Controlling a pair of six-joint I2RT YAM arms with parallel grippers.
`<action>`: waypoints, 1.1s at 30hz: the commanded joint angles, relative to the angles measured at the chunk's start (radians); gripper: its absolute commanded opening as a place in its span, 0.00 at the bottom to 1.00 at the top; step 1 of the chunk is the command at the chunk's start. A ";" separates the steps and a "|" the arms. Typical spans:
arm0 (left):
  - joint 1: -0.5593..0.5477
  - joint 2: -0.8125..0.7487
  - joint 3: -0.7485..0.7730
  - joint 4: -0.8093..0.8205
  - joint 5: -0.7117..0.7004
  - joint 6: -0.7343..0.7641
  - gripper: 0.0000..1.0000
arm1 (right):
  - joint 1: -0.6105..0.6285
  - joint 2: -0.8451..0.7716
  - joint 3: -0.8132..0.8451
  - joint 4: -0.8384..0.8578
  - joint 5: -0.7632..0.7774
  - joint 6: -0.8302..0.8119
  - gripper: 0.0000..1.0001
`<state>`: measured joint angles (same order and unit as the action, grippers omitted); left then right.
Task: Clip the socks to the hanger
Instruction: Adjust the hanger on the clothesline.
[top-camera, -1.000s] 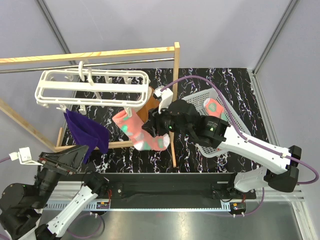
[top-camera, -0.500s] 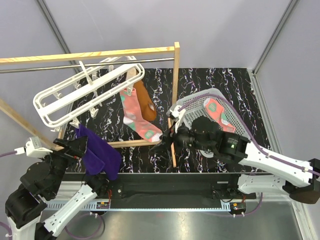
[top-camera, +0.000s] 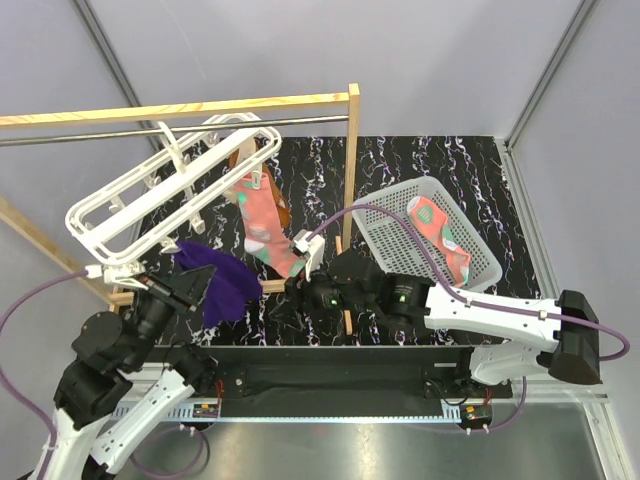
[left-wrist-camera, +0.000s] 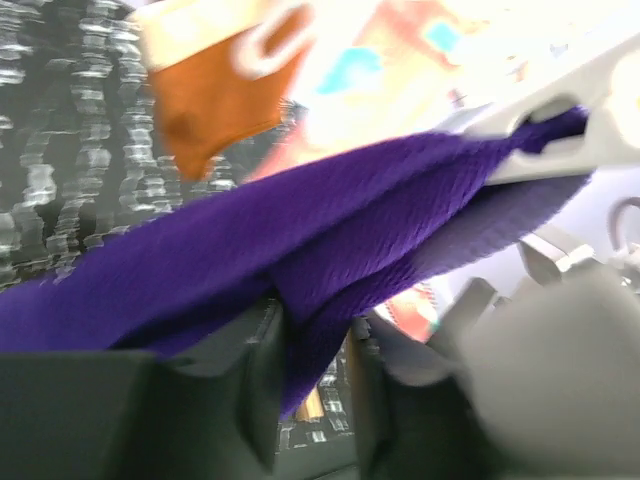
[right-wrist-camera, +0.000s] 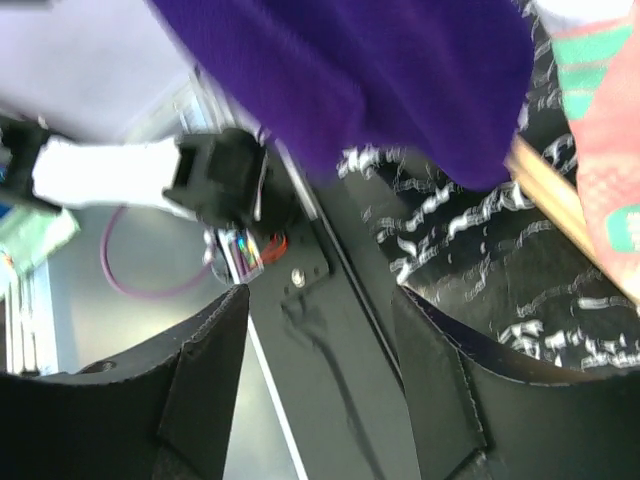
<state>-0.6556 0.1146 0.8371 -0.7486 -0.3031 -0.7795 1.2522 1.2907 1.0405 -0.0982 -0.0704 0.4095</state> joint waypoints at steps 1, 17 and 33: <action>-0.001 0.060 -0.050 0.207 0.169 -0.026 0.27 | 0.006 0.012 -0.013 0.210 0.084 0.022 0.65; -0.001 0.185 -0.090 0.419 0.338 -0.129 0.41 | 0.004 0.182 0.106 0.196 0.507 -0.018 0.56; -0.001 -0.200 -0.102 0.017 0.395 -0.055 0.56 | -0.165 0.064 0.168 0.017 0.560 -0.215 0.09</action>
<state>-0.6556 0.0040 0.7162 -0.7052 0.0181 -0.8646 1.0863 1.4094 1.1358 -0.0372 0.4789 0.2733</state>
